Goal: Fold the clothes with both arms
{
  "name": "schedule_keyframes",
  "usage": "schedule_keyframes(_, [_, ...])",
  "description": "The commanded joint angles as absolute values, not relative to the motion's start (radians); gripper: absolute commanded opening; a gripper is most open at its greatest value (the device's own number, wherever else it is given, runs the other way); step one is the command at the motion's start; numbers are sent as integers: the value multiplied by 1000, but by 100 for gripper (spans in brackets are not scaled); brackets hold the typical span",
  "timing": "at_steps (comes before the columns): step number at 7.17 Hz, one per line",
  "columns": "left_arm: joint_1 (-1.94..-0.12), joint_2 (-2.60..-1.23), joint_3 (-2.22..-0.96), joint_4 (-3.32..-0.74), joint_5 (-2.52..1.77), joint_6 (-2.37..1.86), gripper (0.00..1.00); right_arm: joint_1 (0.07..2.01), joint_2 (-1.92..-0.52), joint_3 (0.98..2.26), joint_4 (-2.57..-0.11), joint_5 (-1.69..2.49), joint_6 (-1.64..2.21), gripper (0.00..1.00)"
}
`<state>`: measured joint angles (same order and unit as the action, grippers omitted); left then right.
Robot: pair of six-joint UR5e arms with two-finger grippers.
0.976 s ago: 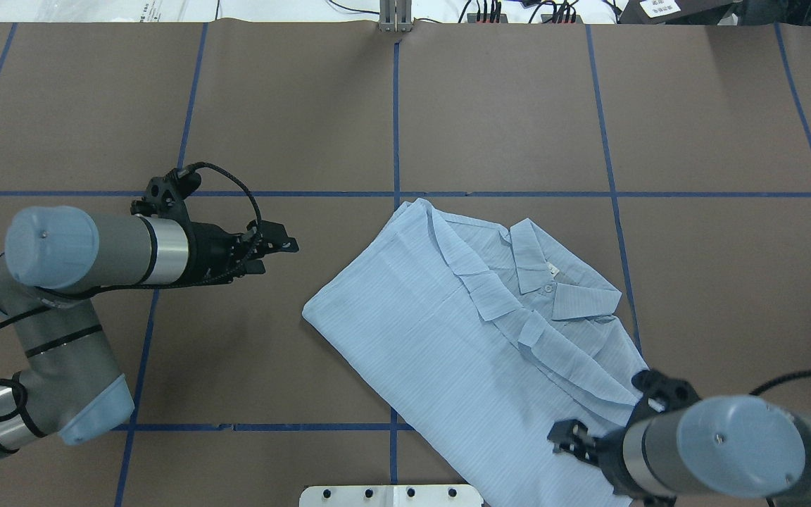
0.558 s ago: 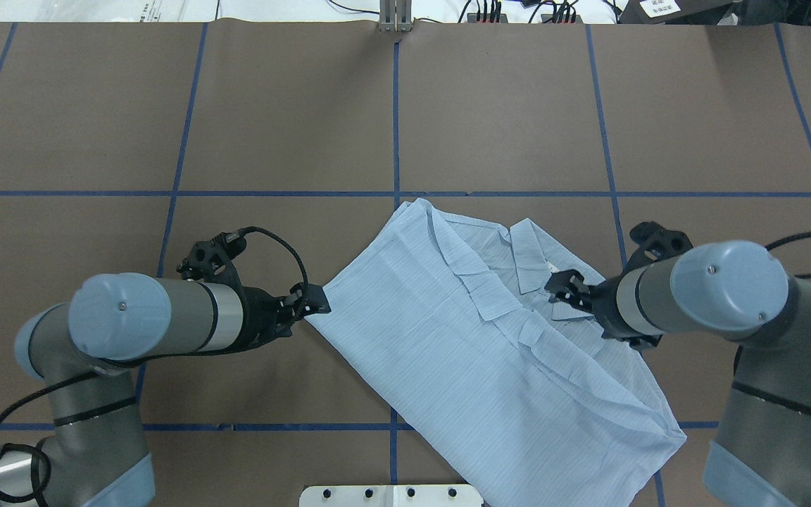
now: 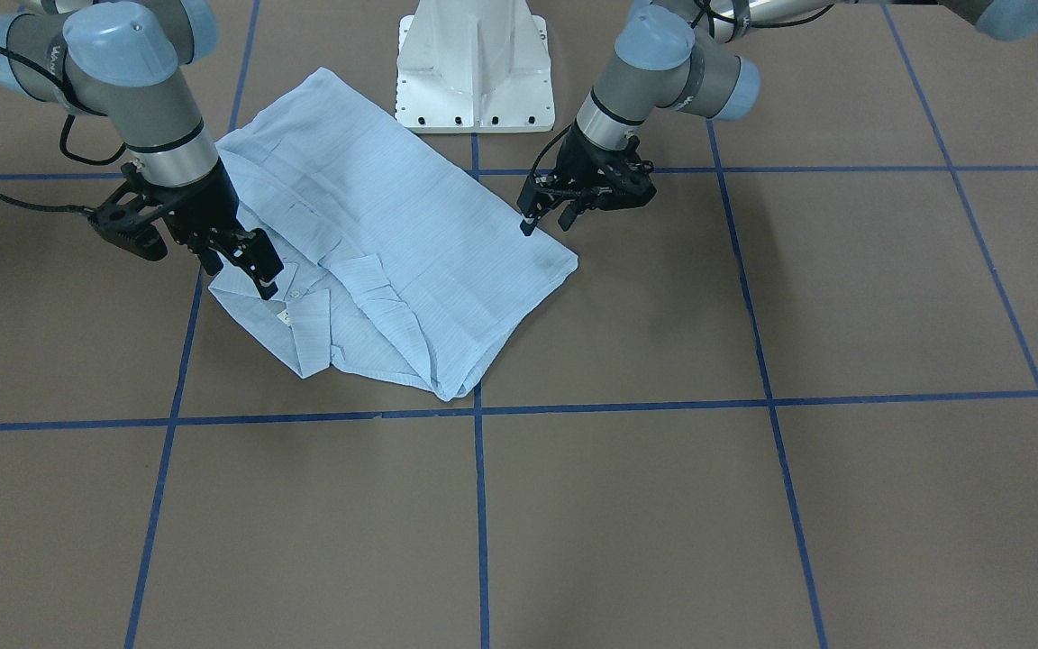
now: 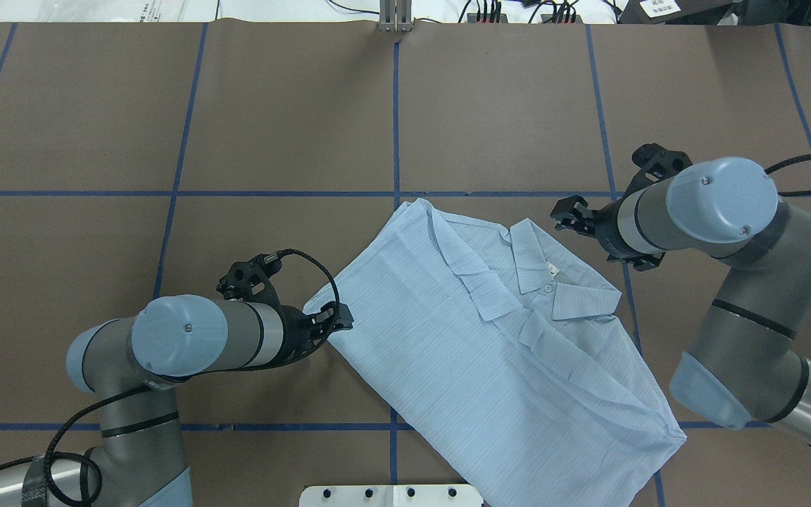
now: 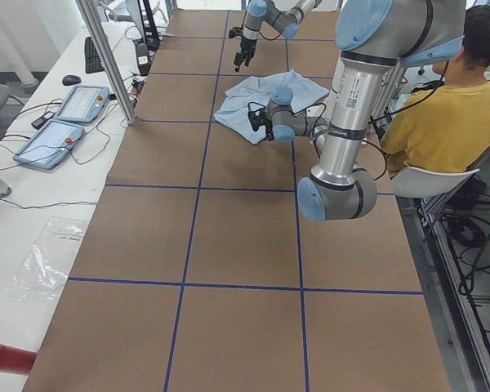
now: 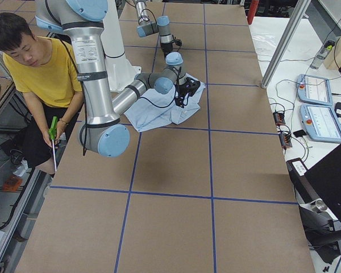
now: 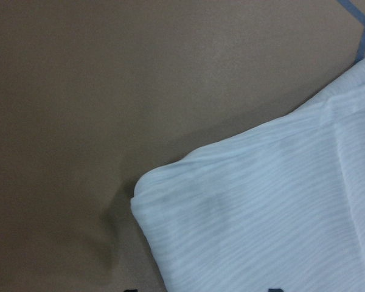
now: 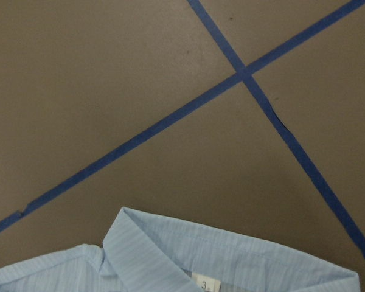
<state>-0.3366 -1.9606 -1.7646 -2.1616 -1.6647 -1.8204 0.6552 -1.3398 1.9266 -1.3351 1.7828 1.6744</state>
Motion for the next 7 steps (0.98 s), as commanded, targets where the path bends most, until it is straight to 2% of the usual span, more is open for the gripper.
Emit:
schedule_keyframes(1, [-336,-1976,-1752,-2161,-1634,-1809,73,670,-1321,1893,-1333,1784,1660,100])
schedule_keyframes(5, [-354,-1968,-1715,-2161,-1631,-1801,66,678,-1307,1888,-1333,1784,1661,100])
schedule_keyframes(6, [-357,-1968,-1713,-2161,-1631,-1801,59,678,-1301,1890,-1333,1784,1661,100])
schedule_keyframes(7, [-359,-1968,-1713,-2161,-1631,-1802,33,681,-1301,1890,-1333,1784,1661,100])
